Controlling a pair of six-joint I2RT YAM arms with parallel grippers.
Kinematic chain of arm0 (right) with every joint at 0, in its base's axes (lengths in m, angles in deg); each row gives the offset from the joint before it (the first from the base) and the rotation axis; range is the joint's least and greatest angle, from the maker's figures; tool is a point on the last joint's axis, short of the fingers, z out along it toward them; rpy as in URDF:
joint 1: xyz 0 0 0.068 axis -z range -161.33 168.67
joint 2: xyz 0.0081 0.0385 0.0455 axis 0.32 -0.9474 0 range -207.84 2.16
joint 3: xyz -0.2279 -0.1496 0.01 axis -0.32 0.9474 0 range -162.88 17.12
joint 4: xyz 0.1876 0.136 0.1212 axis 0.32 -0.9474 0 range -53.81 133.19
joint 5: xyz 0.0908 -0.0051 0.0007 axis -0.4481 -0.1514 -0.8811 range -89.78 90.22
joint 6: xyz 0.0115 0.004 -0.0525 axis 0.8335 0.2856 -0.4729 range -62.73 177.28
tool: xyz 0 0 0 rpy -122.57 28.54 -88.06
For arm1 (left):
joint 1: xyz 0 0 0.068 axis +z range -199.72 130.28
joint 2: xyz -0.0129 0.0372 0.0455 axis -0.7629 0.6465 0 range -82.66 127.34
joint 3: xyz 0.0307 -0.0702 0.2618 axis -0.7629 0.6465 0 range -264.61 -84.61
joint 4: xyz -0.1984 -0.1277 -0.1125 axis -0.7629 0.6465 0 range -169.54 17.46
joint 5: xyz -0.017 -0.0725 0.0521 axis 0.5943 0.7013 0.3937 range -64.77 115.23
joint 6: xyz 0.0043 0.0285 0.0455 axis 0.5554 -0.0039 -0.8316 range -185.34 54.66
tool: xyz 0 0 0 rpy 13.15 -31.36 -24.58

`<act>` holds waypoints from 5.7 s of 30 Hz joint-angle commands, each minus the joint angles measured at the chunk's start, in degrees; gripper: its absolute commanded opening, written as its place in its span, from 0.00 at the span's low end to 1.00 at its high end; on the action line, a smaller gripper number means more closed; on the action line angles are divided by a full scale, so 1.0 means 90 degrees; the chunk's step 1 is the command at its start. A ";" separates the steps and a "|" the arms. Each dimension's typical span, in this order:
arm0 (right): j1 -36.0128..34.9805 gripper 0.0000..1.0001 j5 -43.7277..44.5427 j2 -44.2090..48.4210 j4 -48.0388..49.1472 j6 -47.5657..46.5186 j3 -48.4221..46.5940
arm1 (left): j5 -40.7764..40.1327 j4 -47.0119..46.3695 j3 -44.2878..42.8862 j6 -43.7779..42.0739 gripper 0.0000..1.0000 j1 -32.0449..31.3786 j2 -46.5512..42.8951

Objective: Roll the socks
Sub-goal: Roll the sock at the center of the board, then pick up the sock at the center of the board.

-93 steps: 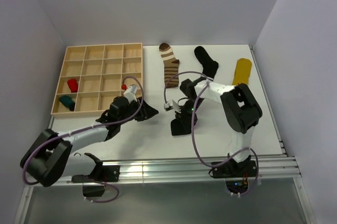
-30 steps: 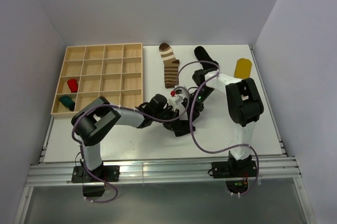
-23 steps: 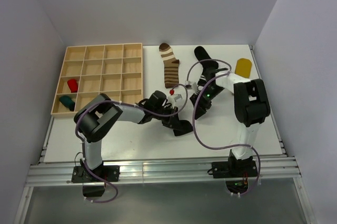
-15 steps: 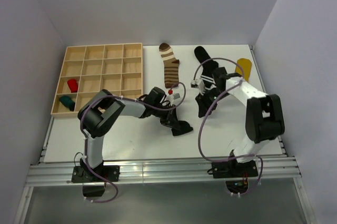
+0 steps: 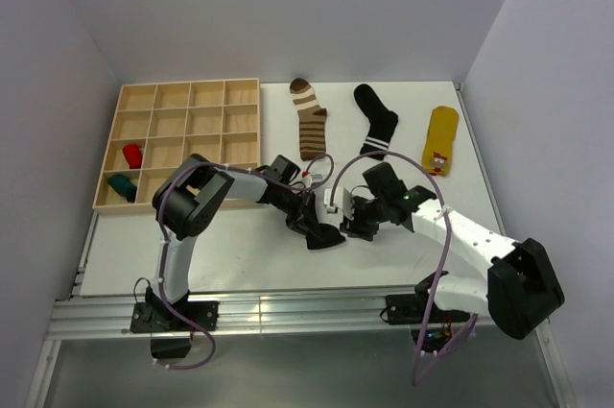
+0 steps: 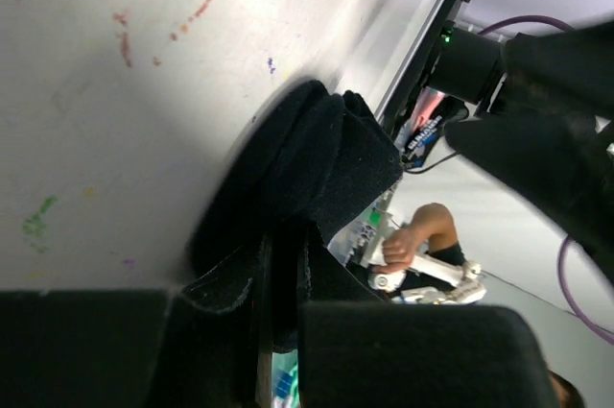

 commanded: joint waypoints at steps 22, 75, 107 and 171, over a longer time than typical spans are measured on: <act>-0.2774 0.62 0.2063 0.0013 0.2124 -0.0079 0.1058 | -0.0390 0.1201 -0.0412 -0.0663 0.00 0.0000 0.0697; 0.0047 0.18 -0.1022 -0.5544 -0.3539 -0.0733 -0.3786 | -0.8571 -0.2130 0.3369 -0.0815 0.47 -0.1481 -0.6091; 0.0145 0.18 -0.0943 -0.6599 -0.4242 -0.0205 -0.4675 | -0.9218 -0.3213 0.2586 -0.5203 0.61 -0.4384 -0.3142; 0.1629 0.50 -0.1373 -0.4940 -0.4331 0.0848 -0.5231 | -0.7744 -0.2724 0.2029 -0.4736 0.00 -0.3867 -0.2193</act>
